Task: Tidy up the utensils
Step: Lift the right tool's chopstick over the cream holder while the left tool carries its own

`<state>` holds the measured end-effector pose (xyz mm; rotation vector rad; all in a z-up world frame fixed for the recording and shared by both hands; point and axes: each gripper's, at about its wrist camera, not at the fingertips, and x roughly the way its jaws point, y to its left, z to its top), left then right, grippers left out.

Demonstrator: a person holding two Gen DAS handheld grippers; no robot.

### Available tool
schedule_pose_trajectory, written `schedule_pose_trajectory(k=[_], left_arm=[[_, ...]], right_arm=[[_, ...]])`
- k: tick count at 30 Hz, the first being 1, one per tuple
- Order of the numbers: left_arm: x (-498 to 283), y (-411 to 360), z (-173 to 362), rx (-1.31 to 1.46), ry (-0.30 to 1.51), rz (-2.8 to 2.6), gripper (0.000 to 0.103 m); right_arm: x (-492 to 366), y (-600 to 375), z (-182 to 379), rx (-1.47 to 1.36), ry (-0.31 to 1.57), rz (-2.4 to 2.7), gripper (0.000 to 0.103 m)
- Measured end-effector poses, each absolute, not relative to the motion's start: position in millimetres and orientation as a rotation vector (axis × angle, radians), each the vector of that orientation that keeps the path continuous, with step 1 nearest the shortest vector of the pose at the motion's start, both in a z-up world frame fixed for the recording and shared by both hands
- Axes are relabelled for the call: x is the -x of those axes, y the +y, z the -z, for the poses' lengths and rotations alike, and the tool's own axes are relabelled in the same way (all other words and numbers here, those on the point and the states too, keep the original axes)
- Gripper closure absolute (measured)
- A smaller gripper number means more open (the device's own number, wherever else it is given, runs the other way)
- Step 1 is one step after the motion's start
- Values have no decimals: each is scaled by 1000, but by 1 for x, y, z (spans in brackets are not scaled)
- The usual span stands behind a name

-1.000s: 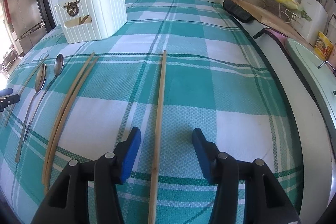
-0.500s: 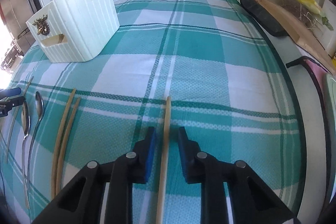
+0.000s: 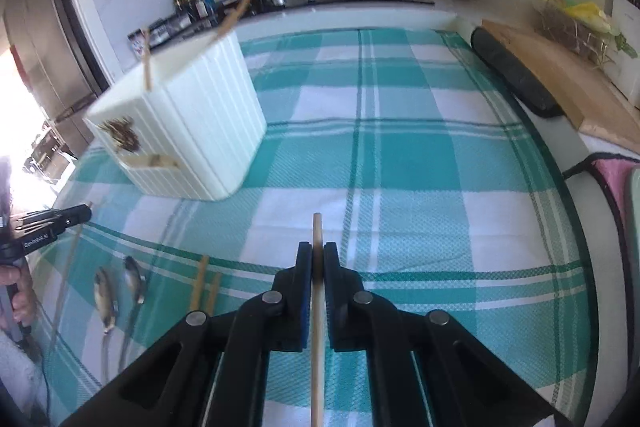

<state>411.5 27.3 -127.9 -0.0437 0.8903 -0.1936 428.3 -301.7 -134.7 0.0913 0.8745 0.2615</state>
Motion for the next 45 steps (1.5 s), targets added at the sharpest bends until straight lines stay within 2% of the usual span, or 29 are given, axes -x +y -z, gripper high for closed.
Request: schedule_pose_trajectory(k=[7, 13, 17, 24, 33, 45], left_arm=[[-352, 31, 45, 57, 692, 265, 100], [-317, 40, 6, 82, 587, 287, 100], [-305, 42, -4, 58, 563, 273, 100], [-297, 50, -3, 67, 564, 260, 100], [-299, 50, -15, 72, 550, 263, 100], [-338, 49, -116, 128, 322, 257, 100]], right_arm=[[-370, -298, 52, -112, 678, -353, 97], [-328, -291, 8, -102, 579, -412, 97], [-315, -292, -8, -155, 543, -468, 97], [-313, -299, -11, -158, 627, -438, 97], [-306, -293, -29, -98, 554, -414, 97], [-358, -276, -103, -98, 335, -398, 97]])
